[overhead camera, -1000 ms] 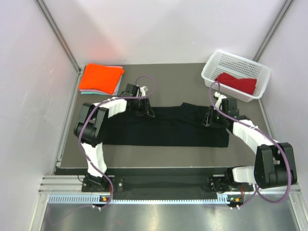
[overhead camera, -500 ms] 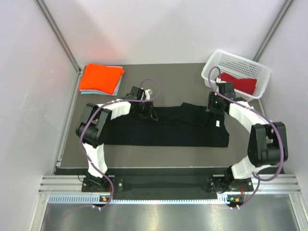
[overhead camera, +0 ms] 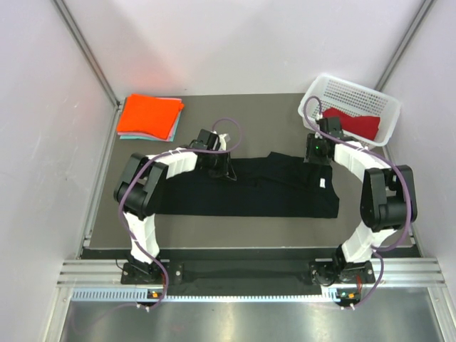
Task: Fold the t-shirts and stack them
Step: Fold the tshirt
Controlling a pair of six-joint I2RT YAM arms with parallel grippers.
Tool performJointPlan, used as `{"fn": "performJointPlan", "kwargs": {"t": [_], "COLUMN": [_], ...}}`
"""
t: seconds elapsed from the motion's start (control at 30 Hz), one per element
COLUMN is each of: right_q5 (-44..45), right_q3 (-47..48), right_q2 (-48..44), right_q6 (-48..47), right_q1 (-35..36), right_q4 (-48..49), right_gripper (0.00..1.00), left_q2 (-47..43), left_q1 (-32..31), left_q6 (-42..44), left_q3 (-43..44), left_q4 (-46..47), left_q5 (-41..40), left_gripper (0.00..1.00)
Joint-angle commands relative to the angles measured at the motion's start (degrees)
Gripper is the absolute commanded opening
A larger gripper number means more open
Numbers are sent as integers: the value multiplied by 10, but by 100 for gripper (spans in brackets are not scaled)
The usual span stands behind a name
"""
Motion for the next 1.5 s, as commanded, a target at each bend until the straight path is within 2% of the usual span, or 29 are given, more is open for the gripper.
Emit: {"fn": "performJointPlan", "kwargs": {"t": [0.0,0.07,0.1,0.23,0.63,0.7,0.73,0.83,0.93,1.03,1.47], "right_q5": [-17,-19,-24,-48,-96,-81,-72,-33,-21,-7,4], "right_q3": [23,19,18,7,-64,-78,-80,-56,-31,-15,20], "right_q2": [-1,-7,-10,-39,-156,-164,-162,-128,-88,-60,18], "right_q6": [-15,-15,-16,-31,-60,-61,-61,-49,-23,0,-25], "right_q1": [-2,-2,-3,-2,7,7,6,4,-2,-3,-3], "right_q4": [7,8,9,23,36,43,45,39,10,11,19], "right_gripper": [41,33,23,1,0,0,2,23,32,38,41], "left_q2": [10,10,11,12,3,-1,-3,1,3,3,4], "left_q1": [-5,-7,-7,-9,-14,-14,-15,-15,-15,-16,-16], "left_q6": [12,12,12,11,-1,-2,-2,-4,-4,-2,6], "left_q3": [-9,-10,-11,-11,-6,-6,-7,-4,-6,-8,0], "left_q4": [9,10,10,11,7,8,8,7,6,4,-1], "left_q5": [-9,-12,-12,-14,-34,-36,-38,-39,-38,-42,-44], "left_gripper": [27,26,26,26,27,27,27,27,27,27,27]}}
